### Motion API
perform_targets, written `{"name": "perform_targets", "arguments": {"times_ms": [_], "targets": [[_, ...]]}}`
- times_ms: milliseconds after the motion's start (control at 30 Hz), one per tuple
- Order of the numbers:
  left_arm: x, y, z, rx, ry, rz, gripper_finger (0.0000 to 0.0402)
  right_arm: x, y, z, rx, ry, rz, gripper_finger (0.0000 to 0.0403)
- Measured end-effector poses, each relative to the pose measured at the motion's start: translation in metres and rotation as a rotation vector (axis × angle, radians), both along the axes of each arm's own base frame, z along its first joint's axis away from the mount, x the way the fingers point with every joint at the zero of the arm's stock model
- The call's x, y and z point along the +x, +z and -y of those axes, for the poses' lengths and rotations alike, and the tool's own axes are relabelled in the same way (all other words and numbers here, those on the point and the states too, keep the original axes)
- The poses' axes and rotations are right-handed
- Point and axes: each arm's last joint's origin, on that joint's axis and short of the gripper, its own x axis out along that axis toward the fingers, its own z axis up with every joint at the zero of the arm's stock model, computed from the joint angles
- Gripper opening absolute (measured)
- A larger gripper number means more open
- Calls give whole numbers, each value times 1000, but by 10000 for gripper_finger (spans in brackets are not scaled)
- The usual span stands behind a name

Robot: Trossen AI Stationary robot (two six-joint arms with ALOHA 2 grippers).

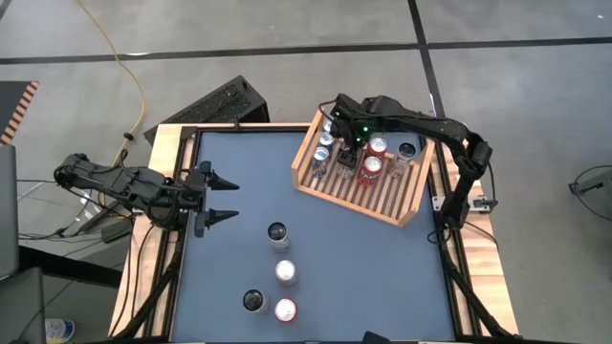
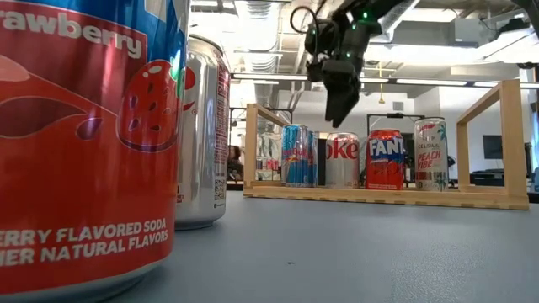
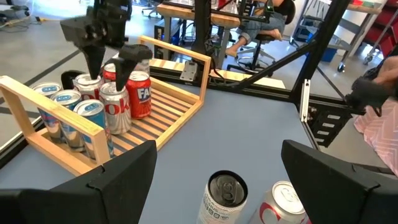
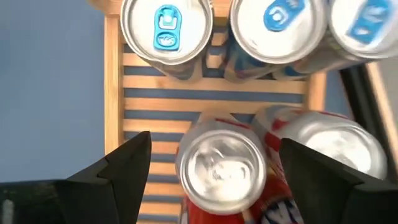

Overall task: Place canned beverage on shelf
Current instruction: Put the top white and pink soda can aligned with the other white and pink soda can on the shelf

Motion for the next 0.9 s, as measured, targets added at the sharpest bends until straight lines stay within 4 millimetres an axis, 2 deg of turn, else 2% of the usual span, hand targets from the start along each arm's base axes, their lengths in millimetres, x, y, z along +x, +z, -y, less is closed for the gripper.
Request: {"name": "perform_targets", "arguments": {"times_ms": [200,300,400,533,700,833,900], "targets": [[0,0,0,-2,0,0,334,-3,46,-16,-62,13,-55,320],[0,0,0,-13,2,1,334,-1,57,-33,-137,26,-95,299],[0,0,0,-20,-5,1,334,2,51,-55,-159,79,-115,258],[0,0,1,-39,-41,-2,334,3,33,-88,-148,144,-69,179],[0,0,4,-51,-115,-7,334,0,24,-140,6,157,162,106],[2,-1,8,-27,-168,-18,334,19,21,-196,17,301,361,76],[5,-3,10,-10,-175,-27,334,28,25,-219,13,395,459,69]]}}
